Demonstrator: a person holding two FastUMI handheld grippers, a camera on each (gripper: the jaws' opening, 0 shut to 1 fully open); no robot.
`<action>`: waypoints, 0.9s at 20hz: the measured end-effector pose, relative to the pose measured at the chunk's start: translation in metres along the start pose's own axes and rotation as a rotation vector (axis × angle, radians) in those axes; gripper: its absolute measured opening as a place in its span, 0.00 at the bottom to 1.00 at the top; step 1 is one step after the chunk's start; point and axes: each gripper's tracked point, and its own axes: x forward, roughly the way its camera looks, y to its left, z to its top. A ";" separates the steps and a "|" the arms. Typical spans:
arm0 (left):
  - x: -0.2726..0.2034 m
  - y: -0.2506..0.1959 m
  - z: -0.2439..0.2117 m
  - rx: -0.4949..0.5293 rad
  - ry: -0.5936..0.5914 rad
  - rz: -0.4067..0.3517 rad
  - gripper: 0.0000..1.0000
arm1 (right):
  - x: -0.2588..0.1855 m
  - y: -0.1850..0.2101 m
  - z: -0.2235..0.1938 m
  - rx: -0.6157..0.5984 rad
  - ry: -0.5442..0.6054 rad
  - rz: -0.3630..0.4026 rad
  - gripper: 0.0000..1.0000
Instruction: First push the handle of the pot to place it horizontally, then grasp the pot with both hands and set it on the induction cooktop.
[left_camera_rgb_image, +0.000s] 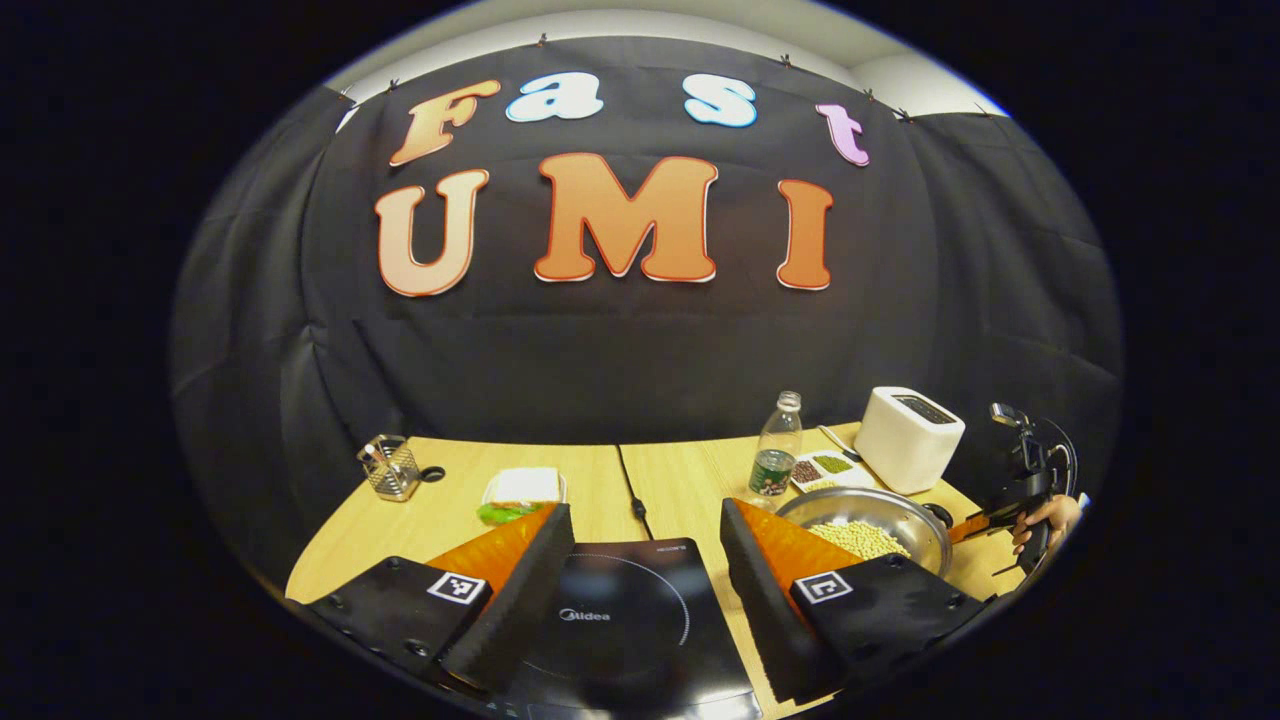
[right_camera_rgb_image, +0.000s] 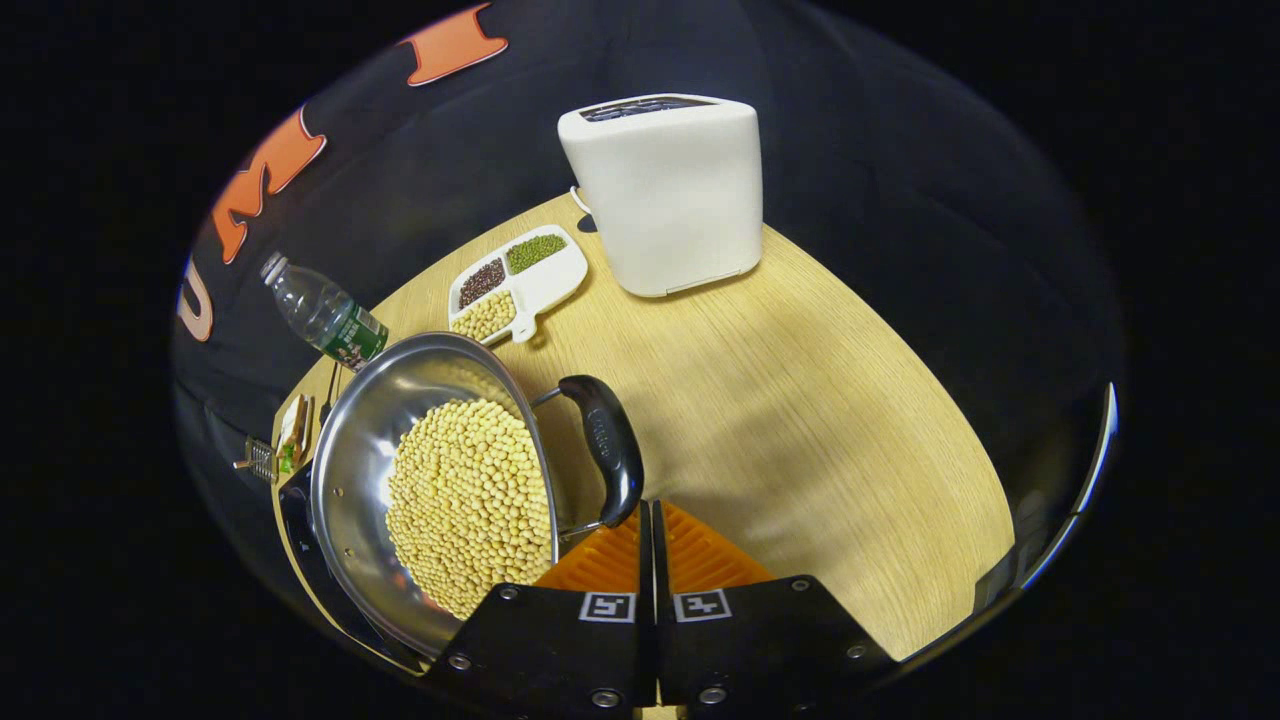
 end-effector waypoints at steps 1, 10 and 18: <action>0.005 -0.008 -0.006 0.000 0.019 -0.017 0.96 | 0.001 -0.001 0.004 0.001 -0.011 -0.004 0.00; 0.043 -0.066 -0.074 0.015 0.218 -0.120 0.97 | -0.022 0.001 0.017 -0.063 -0.081 0.032 0.01; 0.076 -0.092 -0.129 -0.080 0.432 -0.143 0.97 | -0.061 0.048 0.053 -0.155 -0.196 0.142 0.36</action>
